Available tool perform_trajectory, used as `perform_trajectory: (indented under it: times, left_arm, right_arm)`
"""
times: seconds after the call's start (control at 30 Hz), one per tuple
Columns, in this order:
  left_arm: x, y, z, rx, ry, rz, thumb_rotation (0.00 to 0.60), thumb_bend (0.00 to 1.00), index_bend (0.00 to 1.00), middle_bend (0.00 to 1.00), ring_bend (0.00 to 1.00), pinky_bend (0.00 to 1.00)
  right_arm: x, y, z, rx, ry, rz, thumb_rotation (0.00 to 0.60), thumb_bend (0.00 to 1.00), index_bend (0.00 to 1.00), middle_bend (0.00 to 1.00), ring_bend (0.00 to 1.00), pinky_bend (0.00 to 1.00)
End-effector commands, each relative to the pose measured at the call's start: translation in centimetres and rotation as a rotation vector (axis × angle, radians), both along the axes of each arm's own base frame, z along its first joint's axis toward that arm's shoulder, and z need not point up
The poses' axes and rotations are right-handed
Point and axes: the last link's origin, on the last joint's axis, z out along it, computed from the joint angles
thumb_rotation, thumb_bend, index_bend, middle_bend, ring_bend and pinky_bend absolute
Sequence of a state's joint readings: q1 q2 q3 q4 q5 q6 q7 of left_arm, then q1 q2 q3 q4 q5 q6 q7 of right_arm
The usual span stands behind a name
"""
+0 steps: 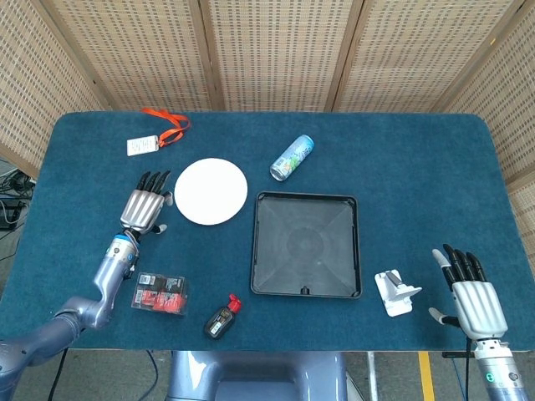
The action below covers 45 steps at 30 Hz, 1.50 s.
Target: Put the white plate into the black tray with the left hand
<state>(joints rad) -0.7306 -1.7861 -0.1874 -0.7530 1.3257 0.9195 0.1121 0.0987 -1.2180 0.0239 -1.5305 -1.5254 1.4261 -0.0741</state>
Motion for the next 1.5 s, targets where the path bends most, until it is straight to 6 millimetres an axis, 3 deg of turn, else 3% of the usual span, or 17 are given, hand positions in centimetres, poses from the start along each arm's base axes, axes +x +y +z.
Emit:
perform_trajectory:
  times: [0.03, 0.93, 1.1, 1.5]
  left_arm:
    - [0.8, 0.6, -0.7, 0.002, -0.011, -0.011, 0.6, 0.09, 0.48, 0.0, 0.0, 0.0]
    - [3.4, 1.6, -3.6, -0.038, 0.012, -0.049, 0.6, 0.11, 0.48, 0.0, 0.0, 0.0]
    - [3.8, 1.8, -3.9, -0.035, 0.01, -0.05, 0.6, 0.19, 0.49, 0.0, 0.0, 0.0]
    - [4.4, 2.0, -4.7, -0.045, 0.013, -0.05, 0.6, 0.22, 0.5, 0.0, 0.0, 0.0]
  right_arm:
    - [0.0, 0.0, -0.1, 0.0, 0.002, -0.001, 0.6, 0.16, 0.01, 0.0, 0.0, 0.0]
    - [-0.3, -0.2, 0.0, -0.016, -0.003, 0.003, 0.6, 0.16, 0.01, 0.0, 0.0, 0.0]
    - [-0.3, -0.2, 0.0, -0.015, -0.002, 0.003, 0.6, 0.16, 0.02, 0.0, 0.0, 0.0]
    - [-0.4, -0.2, -0.1, -0.013, 0.0, 0.001, 0.6, 0.16, 0.02, 0.0, 0.0, 0.0]
